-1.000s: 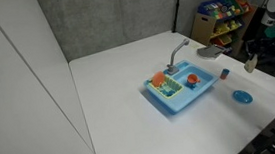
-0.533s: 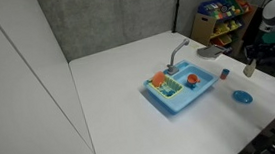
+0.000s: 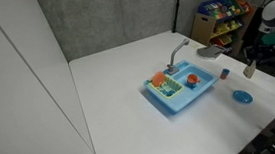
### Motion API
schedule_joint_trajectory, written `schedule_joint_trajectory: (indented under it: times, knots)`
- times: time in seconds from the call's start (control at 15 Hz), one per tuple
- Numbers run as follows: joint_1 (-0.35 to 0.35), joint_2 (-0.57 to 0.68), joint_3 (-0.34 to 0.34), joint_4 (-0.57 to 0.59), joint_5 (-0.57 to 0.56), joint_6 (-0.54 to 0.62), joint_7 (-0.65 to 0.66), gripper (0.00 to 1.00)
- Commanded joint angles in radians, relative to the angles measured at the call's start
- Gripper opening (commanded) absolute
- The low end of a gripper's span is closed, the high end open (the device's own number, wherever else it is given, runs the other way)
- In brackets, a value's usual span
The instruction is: Place the toy bottle on the blue plate
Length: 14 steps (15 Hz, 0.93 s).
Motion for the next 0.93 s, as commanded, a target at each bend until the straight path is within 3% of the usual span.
schedule_joint_trajectory:
  times: [0.0,0.87]
  knots:
    - [0.004,0.012,-0.010,-0.032,-0.010,0.046,-0.005,0.09]
    - [-0.006,0.126,0.007,-0.111,0.024,0.244,-0.040,0.09]
